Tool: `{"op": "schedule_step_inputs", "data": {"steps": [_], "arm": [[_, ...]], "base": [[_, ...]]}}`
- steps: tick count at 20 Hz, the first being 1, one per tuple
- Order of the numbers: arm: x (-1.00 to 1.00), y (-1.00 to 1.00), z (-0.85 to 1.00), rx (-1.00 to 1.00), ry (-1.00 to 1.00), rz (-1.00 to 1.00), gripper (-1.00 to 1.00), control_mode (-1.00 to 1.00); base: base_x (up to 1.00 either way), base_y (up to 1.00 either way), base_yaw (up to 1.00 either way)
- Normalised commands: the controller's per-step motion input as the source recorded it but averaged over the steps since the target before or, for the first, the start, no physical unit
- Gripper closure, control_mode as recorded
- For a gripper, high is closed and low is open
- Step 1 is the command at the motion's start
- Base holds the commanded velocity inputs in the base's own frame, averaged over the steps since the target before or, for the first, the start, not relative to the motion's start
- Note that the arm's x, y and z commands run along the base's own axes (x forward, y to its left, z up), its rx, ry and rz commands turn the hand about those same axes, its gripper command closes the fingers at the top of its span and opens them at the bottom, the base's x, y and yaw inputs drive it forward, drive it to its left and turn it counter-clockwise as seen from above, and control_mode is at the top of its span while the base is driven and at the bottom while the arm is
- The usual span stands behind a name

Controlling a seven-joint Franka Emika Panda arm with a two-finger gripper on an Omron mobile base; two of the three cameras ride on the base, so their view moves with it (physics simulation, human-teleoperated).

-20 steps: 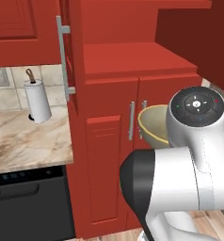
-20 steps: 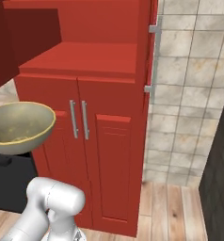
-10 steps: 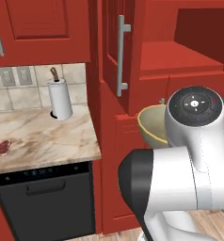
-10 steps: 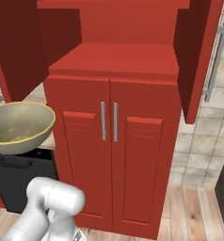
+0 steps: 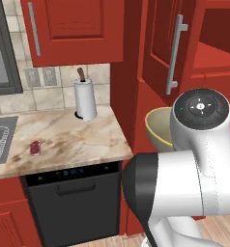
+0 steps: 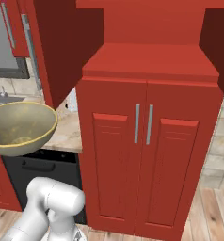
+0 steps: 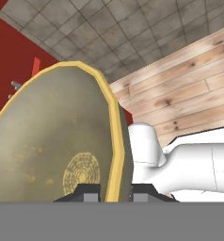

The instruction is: Retrieve the bowl from the cabinet, then place the raw meat into the bowl to avoid contamination.

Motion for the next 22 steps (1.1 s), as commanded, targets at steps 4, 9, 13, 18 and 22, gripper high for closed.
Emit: {"op": "schedule_step_inputs", "data": {"steps": [4,9,13,18,22], "arm": [[0.00,0.00,0.00,0.00,0.00,0.00,1.00,1.00],[0.00,0.00,0.00,0.00,0.00,0.00,1.00,1.00],[0.00,0.00,0.00,0.00,0.00,0.00,1.00,1.00],[0.00,0.00,0.00,0.00,0.00,0.00,1.00,1.00],[0.00,0.00,0.00,0.00,0.00,0.00,1.00,1.00]], "base": [[-0.04,0.66,-0.04],[0.00,0.65,-0.04],[0.00,0.59,-0.03],[0.01,0.50,-0.02],[0.13,0.31,0.00]]}}
